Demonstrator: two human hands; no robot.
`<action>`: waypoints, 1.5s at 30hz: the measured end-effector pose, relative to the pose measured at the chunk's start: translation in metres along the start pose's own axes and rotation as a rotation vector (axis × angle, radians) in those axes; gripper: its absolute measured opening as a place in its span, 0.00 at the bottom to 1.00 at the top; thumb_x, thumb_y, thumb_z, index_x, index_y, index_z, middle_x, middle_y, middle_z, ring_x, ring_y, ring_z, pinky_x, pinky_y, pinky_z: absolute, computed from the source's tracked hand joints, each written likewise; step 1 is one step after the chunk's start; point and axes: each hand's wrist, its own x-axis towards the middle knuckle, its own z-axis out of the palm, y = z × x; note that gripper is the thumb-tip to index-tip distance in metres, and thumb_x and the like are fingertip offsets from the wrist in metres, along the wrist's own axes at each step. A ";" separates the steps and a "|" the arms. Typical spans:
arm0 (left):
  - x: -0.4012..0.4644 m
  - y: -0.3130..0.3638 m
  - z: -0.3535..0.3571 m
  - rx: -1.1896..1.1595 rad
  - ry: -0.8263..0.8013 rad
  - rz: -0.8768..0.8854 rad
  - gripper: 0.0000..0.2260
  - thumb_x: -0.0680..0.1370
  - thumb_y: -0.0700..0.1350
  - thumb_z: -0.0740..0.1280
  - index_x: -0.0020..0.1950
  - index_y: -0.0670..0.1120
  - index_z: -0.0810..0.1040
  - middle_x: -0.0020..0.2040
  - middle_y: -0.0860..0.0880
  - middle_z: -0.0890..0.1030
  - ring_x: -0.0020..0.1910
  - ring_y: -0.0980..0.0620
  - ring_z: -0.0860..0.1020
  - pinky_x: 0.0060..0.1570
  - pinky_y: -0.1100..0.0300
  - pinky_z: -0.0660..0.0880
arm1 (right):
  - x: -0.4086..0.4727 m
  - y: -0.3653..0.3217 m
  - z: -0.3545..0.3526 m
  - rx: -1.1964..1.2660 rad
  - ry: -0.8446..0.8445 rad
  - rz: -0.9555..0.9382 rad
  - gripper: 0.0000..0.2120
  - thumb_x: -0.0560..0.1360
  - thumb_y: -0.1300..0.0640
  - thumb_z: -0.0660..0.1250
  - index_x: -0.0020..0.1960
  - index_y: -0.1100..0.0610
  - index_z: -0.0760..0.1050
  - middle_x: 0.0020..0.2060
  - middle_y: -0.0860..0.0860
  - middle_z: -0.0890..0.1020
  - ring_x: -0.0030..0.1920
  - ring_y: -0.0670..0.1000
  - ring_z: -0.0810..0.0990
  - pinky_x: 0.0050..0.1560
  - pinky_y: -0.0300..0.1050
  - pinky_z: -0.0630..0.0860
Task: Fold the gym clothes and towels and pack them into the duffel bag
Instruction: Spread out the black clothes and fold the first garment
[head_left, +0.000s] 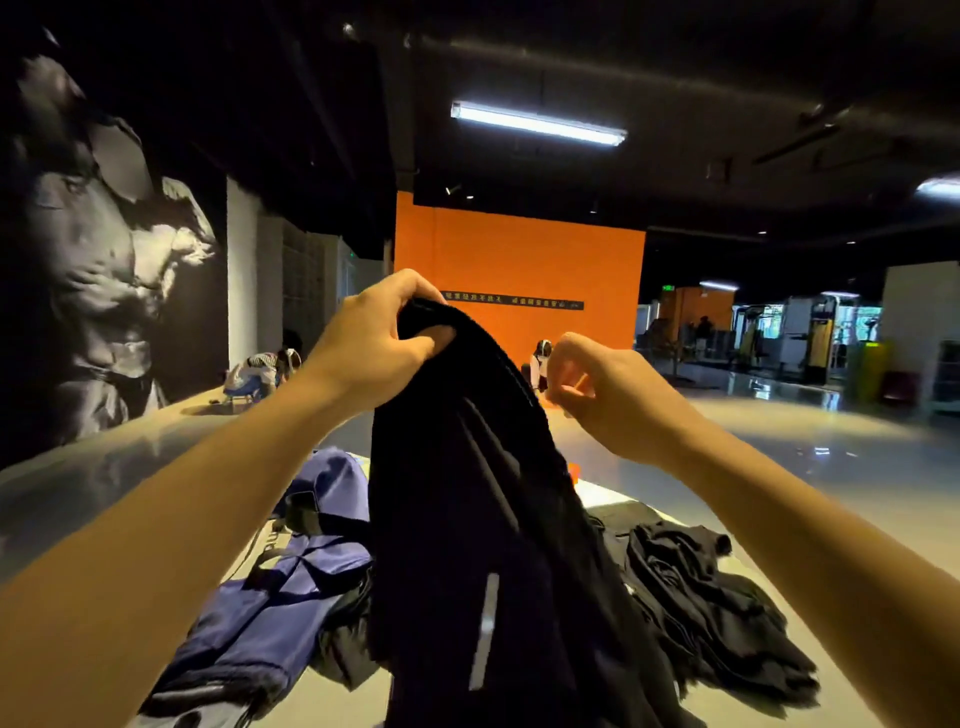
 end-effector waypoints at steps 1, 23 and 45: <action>-0.001 0.000 0.003 -0.008 0.025 -0.006 0.07 0.76 0.39 0.69 0.50 0.50 0.74 0.42 0.56 0.77 0.43 0.58 0.76 0.39 0.67 0.72 | -0.006 0.003 0.008 0.042 -0.004 0.007 0.07 0.76 0.58 0.69 0.50 0.56 0.71 0.40 0.44 0.76 0.37 0.42 0.75 0.34 0.29 0.70; 0.005 0.010 0.004 0.012 0.336 0.050 0.06 0.76 0.41 0.70 0.49 0.47 0.74 0.41 0.58 0.76 0.37 0.58 0.76 0.35 0.70 0.72 | -0.069 -0.036 0.059 0.697 0.167 0.001 0.15 0.70 0.44 0.65 0.54 0.48 0.77 0.47 0.44 0.80 0.43 0.50 0.81 0.42 0.48 0.80; -0.014 -0.039 -0.022 -0.075 0.379 -0.135 0.07 0.75 0.40 0.71 0.48 0.49 0.75 0.40 0.57 0.77 0.43 0.52 0.77 0.45 0.61 0.74 | -0.046 0.014 -0.018 0.003 -0.209 0.247 0.09 0.78 0.56 0.62 0.43 0.46 0.65 0.38 0.47 0.77 0.31 0.45 0.79 0.29 0.39 0.78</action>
